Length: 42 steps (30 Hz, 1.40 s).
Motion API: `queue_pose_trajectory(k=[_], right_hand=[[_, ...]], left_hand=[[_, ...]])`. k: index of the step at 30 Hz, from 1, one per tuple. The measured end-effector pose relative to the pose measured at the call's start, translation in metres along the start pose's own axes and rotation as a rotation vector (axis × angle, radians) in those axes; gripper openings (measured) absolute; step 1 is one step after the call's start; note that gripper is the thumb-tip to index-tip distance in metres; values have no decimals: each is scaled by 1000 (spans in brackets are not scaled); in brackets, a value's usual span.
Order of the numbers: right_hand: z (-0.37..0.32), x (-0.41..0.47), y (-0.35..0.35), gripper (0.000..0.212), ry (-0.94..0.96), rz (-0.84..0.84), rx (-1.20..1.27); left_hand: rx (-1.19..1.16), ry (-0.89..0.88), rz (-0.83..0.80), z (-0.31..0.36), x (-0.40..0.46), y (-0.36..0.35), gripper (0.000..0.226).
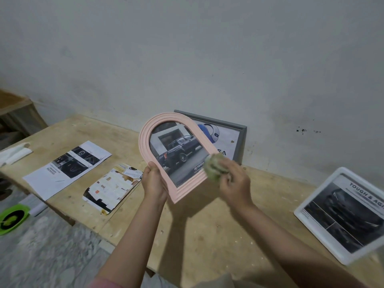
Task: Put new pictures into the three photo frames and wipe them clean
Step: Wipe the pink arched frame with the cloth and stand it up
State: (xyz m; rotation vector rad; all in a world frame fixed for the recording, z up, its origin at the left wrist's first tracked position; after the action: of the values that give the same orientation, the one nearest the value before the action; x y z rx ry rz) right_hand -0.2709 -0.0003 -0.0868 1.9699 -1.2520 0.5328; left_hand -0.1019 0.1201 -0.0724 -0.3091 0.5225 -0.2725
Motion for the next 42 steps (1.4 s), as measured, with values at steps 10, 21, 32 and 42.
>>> queue_pose_trajectory(k=[10, 21, 32, 42], right_hand=[[1, -26, -35, 69, -105, -468, -382], [-44, -13, -30, 43, -71, -748, 64], [-23, 107, -33, 60, 266, -338, -208], [-5, -8, -42, 62, 603, -836, -148]], left_hand=[[276, -302, 42, -10, -26, -23, 30], [173, -268, 112, -16, -16, -11, 42], [475, -405, -109, -9, -29, -10, 39], [460, -372, -9, 16, -18, 3, 40]])
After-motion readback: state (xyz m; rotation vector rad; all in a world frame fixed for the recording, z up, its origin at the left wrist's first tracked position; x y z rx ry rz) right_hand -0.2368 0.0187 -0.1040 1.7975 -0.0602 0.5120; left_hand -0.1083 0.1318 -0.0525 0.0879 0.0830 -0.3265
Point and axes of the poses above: each hand's wrist, its own x-axis towards the middle knuckle, its own y-axis out of the back of the hand, z = x × y, the point moved 1 cm from there along x, towards the middle knuckle, and after that the axes turned 8 degrees about y, right-handed, at the moved point
